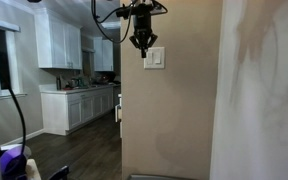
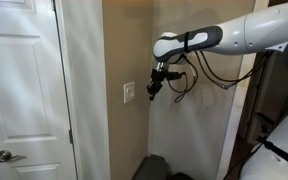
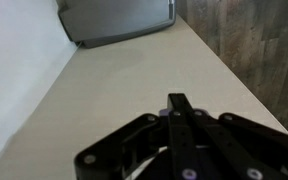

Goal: Flip the left light switch on the wall

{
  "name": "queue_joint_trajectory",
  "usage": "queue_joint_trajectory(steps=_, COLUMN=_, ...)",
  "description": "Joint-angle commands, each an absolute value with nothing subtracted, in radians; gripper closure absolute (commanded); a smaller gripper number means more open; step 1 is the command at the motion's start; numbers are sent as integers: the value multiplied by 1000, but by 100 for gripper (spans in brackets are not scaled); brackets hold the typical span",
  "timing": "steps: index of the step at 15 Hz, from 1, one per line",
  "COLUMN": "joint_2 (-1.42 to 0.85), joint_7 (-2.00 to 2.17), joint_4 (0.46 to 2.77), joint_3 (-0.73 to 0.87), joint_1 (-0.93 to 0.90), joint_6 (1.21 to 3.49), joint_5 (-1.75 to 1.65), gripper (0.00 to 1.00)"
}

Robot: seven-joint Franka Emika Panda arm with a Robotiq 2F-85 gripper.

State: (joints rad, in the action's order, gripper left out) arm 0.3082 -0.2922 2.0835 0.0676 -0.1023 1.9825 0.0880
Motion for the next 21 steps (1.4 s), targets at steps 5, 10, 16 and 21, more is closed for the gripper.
queue_joint_trajectory(steps=5, joint_2=180, joint_7=-315, joint_4=1969, joint_3=5, joint_1=-103, joint_6=2092, joint_5=96, gripper=100)
queue_joint_trajectory(steps=10, joint_2=163, joint_7=-307, joint_4=1971, joint_3=-17, joint_1=-106, joint_6=2204, joint_5=112, gripper=100)
queue_joint_trajectory(steps=16, joint_2=150, joint_7=-267, joint_4=1984, joint_3=-27, joint_1=-102, joint_6=2345, joint_5=108, gripper=100)
queue_joint_trajectory(steps=21, joint_2=143, joint_7=-207, joint_4=1991, joint_3=-27, joint_1=-101, joint_6=2404, joint_5=139, gripper=100)
